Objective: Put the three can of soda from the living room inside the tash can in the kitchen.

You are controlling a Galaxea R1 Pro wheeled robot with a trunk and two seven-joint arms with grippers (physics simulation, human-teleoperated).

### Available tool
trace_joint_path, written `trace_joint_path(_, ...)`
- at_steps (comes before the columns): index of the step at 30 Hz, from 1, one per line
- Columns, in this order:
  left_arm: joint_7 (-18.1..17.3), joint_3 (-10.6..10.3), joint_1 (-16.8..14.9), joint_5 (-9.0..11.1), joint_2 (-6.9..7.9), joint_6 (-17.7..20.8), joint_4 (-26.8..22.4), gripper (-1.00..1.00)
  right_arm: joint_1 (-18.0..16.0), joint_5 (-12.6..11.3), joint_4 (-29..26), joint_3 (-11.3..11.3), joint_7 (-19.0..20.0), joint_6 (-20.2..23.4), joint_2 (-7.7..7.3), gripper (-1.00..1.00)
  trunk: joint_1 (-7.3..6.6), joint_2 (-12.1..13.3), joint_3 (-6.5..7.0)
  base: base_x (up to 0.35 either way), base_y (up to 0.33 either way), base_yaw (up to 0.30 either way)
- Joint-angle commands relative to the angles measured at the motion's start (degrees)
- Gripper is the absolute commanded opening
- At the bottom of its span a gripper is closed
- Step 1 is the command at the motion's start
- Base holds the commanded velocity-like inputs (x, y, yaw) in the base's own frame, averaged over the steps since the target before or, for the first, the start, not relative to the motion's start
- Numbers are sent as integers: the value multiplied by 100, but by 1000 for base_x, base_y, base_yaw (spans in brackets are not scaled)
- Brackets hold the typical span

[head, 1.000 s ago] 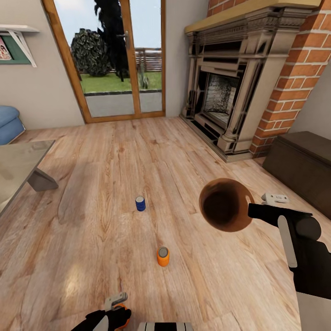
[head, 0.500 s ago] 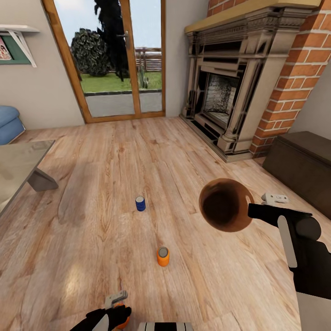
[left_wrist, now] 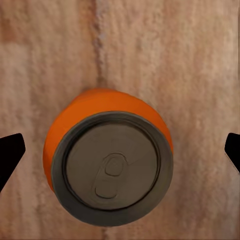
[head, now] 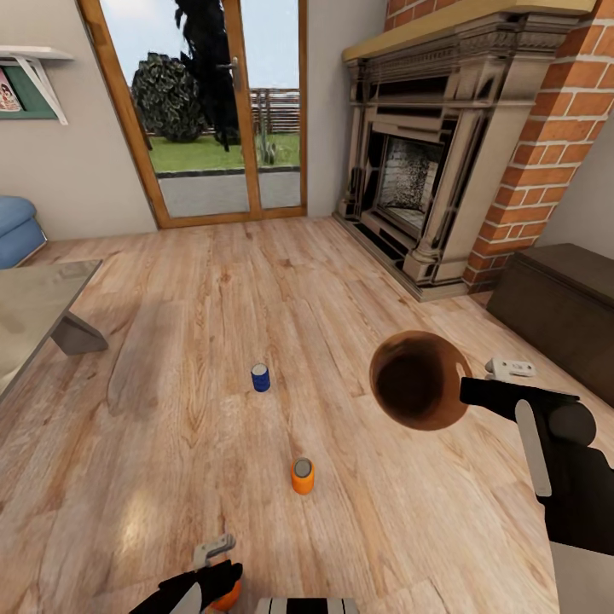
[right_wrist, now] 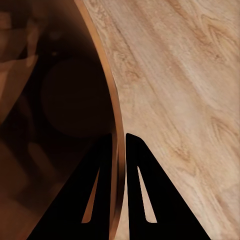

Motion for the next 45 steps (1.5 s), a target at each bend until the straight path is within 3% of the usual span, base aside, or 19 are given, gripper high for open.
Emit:
trace_joint_path(1, 0, 0, 0, -2, 0, -23, 2, 100, -2, -89, -3, 0, 37, 2, 2, -100, -1, 0, 1, 0, 0, 0)
trace_joint_path(11, -33, 0, 0, -16, 0, -91, 8, 100, -7, -89, -3, 1, 37, 2, 8, -100, 23, -12, -199, 0, 0, 0)
trace_joint_path(45, -9, 60, 0, 34, 1, -116, 8, 100, -3, -89, -3, 1, 37, 2, 6, -100, 23, -12, -199, 0, 0, 0)
